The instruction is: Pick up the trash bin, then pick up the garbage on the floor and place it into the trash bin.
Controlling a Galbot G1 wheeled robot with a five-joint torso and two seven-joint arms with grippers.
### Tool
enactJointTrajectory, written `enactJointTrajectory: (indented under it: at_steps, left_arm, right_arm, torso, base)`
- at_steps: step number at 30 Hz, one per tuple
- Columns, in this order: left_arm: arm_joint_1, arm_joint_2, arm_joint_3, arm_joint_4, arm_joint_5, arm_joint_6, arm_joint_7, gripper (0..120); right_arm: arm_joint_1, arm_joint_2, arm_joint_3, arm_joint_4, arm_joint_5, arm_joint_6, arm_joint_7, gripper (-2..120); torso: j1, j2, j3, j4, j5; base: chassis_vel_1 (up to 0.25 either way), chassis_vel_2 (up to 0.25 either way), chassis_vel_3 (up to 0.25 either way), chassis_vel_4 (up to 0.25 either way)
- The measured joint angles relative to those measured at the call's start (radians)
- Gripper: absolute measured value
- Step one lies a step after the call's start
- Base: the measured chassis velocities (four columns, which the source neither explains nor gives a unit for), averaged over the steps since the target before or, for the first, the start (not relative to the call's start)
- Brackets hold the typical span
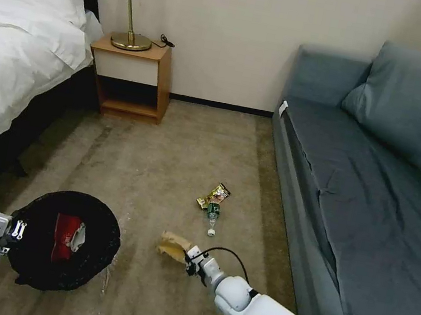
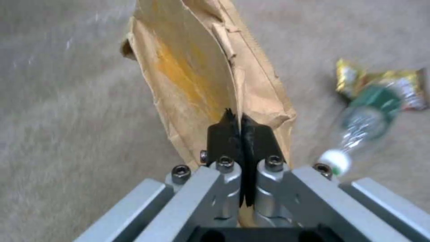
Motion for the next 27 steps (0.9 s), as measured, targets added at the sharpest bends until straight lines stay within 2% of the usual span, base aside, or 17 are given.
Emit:
enactJointTrajectory:
  at_steps: [1,3,6,8,9,11,13,14,20,27]
  left_arm:
    - [0.0,0.0,0.0,0.0,0.0,0.0,0.0,6]
    - [-0.005,0.002,0.005,0.0,0.0,0.002,0.0,6]
    - [-0.007,0.002,0.007,0.0,0.0,0.003,0.0,6]
    - [-0.008,0.002,0.011,0.0,0.001,0.003,0.001,6]
    - [-0.008,0.002,0.011,0.0,0.001,0.003,0.001,6]
    - [-0.008,0.002,0.015,-0.001,0.005,0.003,0.002,6]
    - [-0.008,0.002,0.016,-0.001,0.006,0.003,0.002,6]
    - [-0.01,0.001,0.018,-0.005,0.008,0.006,0.002,6]
    - [-0.009,0.0,0.021,-0.018,0.008,0.012,0.002,6]
    - [-0.004,-0.005,0.021,-0.03,0.008,0.012,0.004,6]
  right_arm:
    - [0.0,0.0,0.0,0.0,0.0,0.0,0.0,0]
    - [0.019,-0.06,-0.002,0.102,0.026,-0.021,0.013,0]
    - [0.026,-0.079,-0.003,0.138,0.037,-0.029,0.018,0]
    - [0.04,-0.12,-0.002,0.231,0.07,-0.045,0.032,0]
    - [0.04,-0.12,-0.002,0.231,0.07,-0.045,0.032,0]
    - [0.053,-0.147,-0.001,0.336,0.112,-0.065,0.05,0]
    - [0.054,-0.15,-0.002,0.351,0.119,-0.07,0.054,0]
    - [0.063,-0.159,-0.007,0.432,0.16,-0.097,0.073,0]
    - [0.087,-0.148,-0.027,0.548,0.265,-0.16,0.13,0]
    - [0.125,-0.094,-0.068,0.588,0.366,-0.186,0.184,0]
  torso:
    - [0.0,0.0,0.0,0.0,0.0]
    - [0.0,0.0,0.0,0.0,-0.0001]
    - [0.0,0.0,0.0,-0.0001,0.0]
    - [0.0,0.0,0.0,-0.0001,-0.0002]
    - [0.0,0.0,0.0,-0.0001,-0.0002]
    - [0.0,0.0,0.0,0.0,-0.0002]
    - [0.0,0.0,0.0,0.0,-0.0002]
    - [0.0,0.0,0.0,0.0,-0.0002]
    - [0.0,0.0,0.0,0.0,-0.0003]
    - [0.0,0.0,0.0,-0.0001,-0.0003]
  base:
    - [0.0,0.0,0.0,0.0]
    - [0.0,0.0,0.0,0.0]
    - [0.0,0.0,0.0,0.0]
    - [0.0,0.0,0.0,0.0]
    - [0.0,0.0,0.0,0.0]
    - [0.0,0.0,0.0,0.0]
    - [0.0,0.0,0.0,0.0]
    - [0.0,0.0,0.0,0.0]
    - [0.0,0.0,0.0,0.0]
    - [0.0,0.0,0.0,0.0]
